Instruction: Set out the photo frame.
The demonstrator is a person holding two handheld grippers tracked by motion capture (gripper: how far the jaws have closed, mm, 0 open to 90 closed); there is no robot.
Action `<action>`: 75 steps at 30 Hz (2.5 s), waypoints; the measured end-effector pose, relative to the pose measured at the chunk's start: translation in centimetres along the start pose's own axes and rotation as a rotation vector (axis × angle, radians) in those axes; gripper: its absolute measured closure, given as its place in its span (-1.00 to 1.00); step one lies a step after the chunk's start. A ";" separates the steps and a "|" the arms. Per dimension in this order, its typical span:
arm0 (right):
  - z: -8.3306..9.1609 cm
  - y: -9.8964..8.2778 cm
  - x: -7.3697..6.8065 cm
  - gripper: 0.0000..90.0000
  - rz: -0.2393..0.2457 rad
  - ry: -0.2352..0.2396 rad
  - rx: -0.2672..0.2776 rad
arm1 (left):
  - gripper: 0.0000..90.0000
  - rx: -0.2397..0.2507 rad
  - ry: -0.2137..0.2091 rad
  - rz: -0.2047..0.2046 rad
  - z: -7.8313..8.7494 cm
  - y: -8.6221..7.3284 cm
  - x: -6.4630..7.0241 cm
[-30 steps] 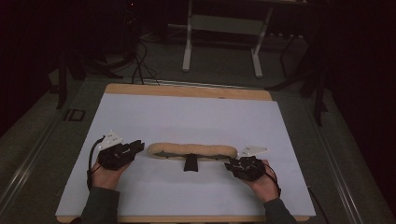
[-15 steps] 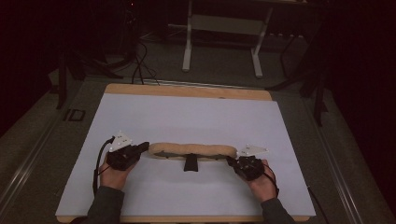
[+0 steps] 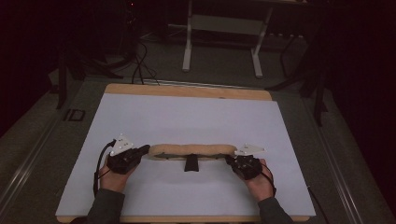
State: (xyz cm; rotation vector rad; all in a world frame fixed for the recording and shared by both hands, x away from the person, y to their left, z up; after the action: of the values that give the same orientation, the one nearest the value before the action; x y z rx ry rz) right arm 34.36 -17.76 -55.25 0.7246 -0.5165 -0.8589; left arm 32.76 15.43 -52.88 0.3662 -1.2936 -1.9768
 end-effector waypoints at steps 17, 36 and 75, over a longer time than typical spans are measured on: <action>-0.3 1.6 -1.4 1.00 0.012 -0.006 0.050 | 1.00 0.007 -0.011 -0.008 0.2 -0.4 1.2; -0.7 2.6 -1.1 0.99 -0.021 -0.008 0.059 | 1.00 0.004 -0.071 -0.012 0.4 -0.9 2.8; -1.6 5.0 -1.9 1.00 0.018 -0.021 0.041 | 1.00 -0.056 -0.172 -0.136 -0.7 -0.5 6.5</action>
State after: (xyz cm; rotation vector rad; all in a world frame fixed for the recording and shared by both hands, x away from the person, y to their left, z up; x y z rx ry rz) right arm 36.83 -13.43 -52.73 0.7480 -0.5597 -0.8417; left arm 28.51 10.49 -52.72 0.2685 -1.3468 -2.1946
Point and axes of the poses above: each handheld gripper's, and its own axes: z roughly backward along the jaws, y roughly out of its top, x roughly to its right, the point moved 7 cm from there along -z, roughly forward along the jaws, and after that the axes turned 10 degrees about -y, right-handed, at the moved point
